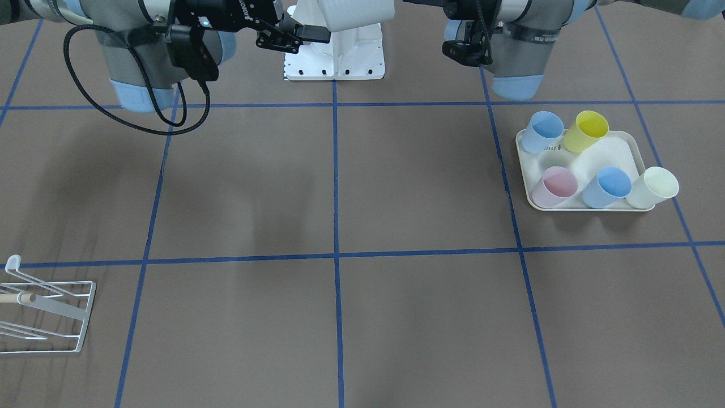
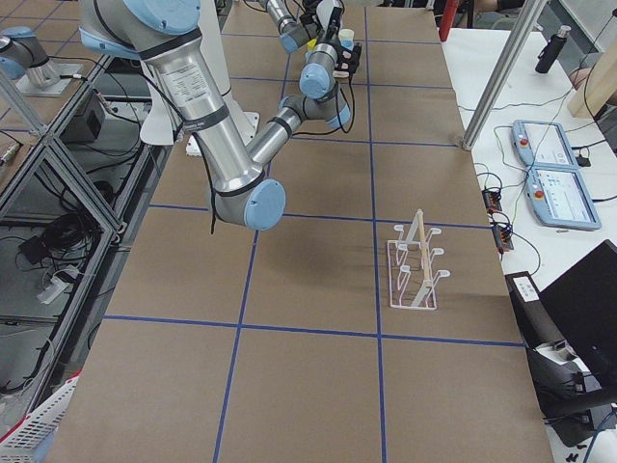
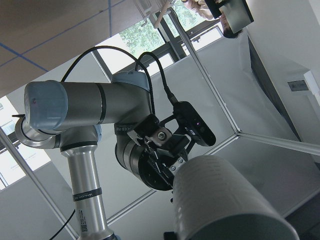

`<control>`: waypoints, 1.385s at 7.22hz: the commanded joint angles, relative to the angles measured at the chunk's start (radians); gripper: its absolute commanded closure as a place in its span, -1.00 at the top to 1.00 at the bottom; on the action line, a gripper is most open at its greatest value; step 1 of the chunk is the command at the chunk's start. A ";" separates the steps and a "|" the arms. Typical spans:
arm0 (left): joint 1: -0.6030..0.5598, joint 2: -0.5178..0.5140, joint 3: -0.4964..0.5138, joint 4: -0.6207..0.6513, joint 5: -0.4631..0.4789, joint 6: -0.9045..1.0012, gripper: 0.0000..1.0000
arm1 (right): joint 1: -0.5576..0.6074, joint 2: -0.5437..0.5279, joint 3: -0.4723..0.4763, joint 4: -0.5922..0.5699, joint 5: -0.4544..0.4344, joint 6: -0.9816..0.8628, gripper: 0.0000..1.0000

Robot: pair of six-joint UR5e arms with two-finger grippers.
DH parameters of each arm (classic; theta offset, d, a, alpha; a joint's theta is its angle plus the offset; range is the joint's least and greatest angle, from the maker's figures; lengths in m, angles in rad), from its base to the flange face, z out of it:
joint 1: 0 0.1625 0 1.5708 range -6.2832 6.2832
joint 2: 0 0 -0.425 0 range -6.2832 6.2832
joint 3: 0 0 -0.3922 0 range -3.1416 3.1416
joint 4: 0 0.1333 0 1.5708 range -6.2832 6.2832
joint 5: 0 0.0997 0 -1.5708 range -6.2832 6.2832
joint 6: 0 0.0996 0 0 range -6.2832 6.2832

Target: Transfer IKEA cup to right arm and place on rack

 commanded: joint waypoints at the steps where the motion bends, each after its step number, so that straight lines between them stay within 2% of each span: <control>1: 0.025 -0.002 0.005 -0.020 0.022 -0.001 -1.00 | -0.006 0.003 0.000 0.000 0.000 0.000 0.97; 6: 0.061 -0.005 0.011 -0.040 0.051 0.000 -1.00 | -0.018 0.003 -0.002 0.002 -0.001 -0.003 0.90; 7: 0.065 -0.015 0.013 -0.040 0.053 0.002 -1.00 | -0.018 0.003 -0.002 0.002 0.000 -0.003 0.79; 10: 0.068 -0.023 0.014 -0.040 0.067 0.002 -1.00 | -0.027 -0.005 -0.012 0.060 -0.001 -0.005 0.12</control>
